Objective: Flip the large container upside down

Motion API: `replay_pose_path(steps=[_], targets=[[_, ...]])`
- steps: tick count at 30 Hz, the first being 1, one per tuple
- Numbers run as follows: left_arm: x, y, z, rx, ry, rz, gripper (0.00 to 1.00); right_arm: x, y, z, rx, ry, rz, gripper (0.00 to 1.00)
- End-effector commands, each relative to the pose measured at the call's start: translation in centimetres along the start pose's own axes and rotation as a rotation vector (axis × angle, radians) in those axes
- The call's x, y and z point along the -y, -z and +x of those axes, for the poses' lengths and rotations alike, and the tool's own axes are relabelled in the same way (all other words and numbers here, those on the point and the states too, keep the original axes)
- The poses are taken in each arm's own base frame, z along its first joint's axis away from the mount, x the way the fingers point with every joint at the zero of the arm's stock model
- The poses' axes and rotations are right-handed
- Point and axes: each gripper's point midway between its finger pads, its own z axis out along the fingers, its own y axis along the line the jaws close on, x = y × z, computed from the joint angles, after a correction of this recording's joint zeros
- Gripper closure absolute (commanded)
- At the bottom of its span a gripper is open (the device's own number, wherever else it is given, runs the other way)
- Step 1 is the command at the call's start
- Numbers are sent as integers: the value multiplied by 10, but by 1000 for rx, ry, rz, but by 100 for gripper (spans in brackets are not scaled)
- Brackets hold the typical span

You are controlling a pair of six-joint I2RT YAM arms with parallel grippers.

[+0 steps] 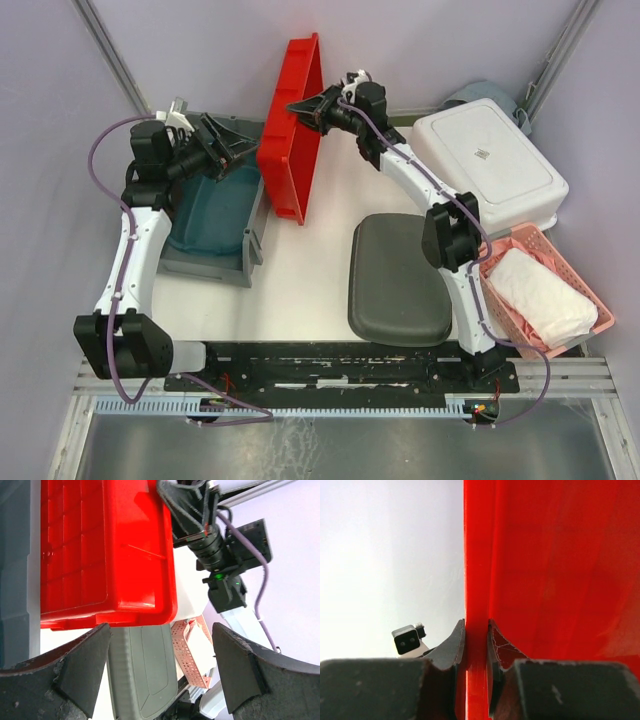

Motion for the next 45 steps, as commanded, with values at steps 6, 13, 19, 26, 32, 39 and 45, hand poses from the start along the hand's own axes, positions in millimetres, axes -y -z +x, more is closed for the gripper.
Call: replay_pose_path(steps=[6, 13, 19, 26, 32, 39, 45], targets=[[14, 3, -16, 61, -26, 30, 11, -80, 76, -19, 62, 23, -438, 98], [12, 1, -15, 56, -26, 28, 11, -39, 110, -28, 74, -40, -419, 98], [8, 0, -12, 46, -21, 22, 11, 17, 143, -26, 74, -83, -271, 82], [5, -4, -9, 28, -24, 6, 11, 82, 179, 5, -1, -18, 127, 39], [4, -9, -5, 10, -58, -31, 11, 97, 217, 14, -45, 146, 468, 23], [6, -17, 3, -13, -65, -27, 11, 107, 264, 23, -115, 243, 764, 15], [11, -23, 8, -26, -82, -23, 11, 110, 308, 14, -117, 386, 990, 1]])
